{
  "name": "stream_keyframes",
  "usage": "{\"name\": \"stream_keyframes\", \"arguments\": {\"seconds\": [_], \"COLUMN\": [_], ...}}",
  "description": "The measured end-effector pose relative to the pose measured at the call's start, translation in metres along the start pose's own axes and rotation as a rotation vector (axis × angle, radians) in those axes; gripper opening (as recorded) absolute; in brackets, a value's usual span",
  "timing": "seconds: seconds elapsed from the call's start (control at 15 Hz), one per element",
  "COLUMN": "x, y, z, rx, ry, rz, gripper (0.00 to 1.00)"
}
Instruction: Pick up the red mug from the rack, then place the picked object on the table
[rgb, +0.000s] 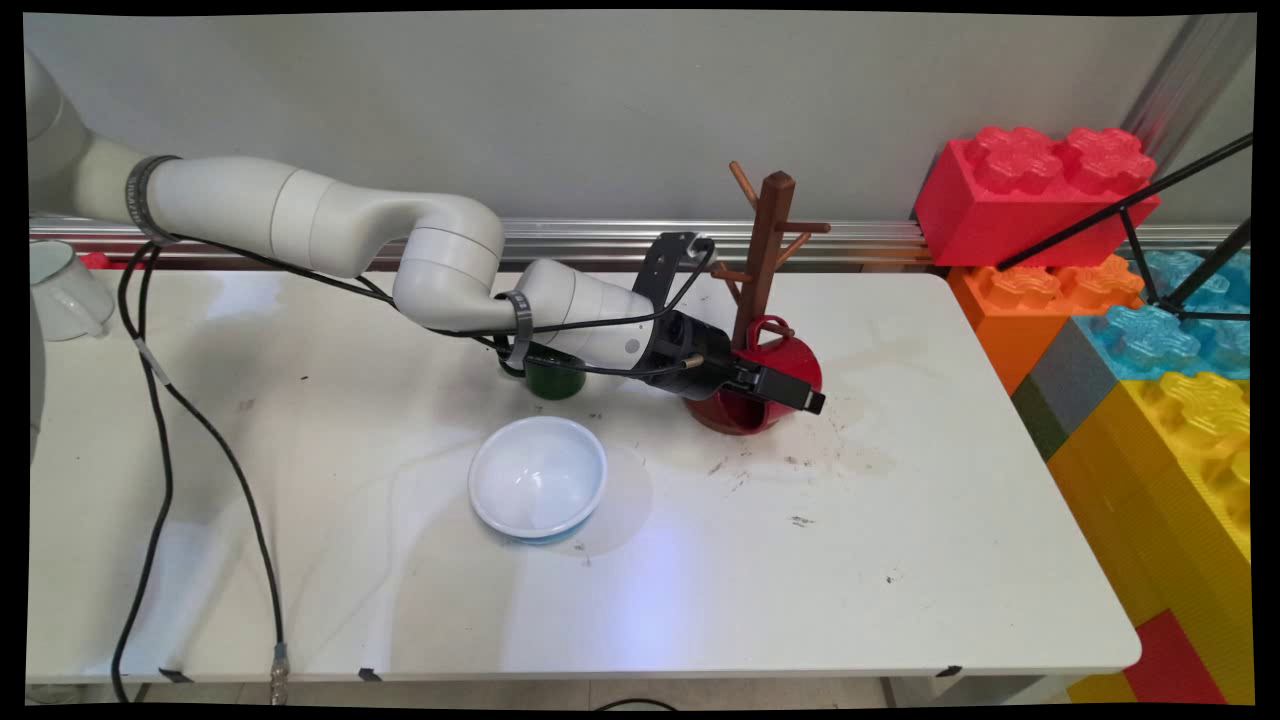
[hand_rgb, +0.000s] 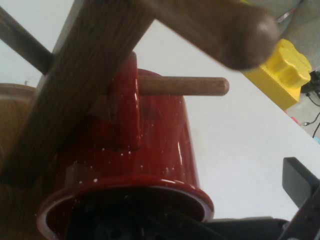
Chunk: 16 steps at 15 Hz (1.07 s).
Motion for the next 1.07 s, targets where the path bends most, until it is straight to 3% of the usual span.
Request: {"name": "stream_keyframes", "arguments": {"seconds": [0.2, 0.27, 1.07], "x": [-0.001, -0.001, -0.005], "y": [0.001, 0.001, 0.002], "z": [-0.001, -0.001, -0.012], "rx": [0.001, 0.001, 0.012], "ry": [0.003, 0.004, 0.003], "rz": [0.002, 0.004, 0.006], "gripper": [1.0, 0.0, 0.0]}}
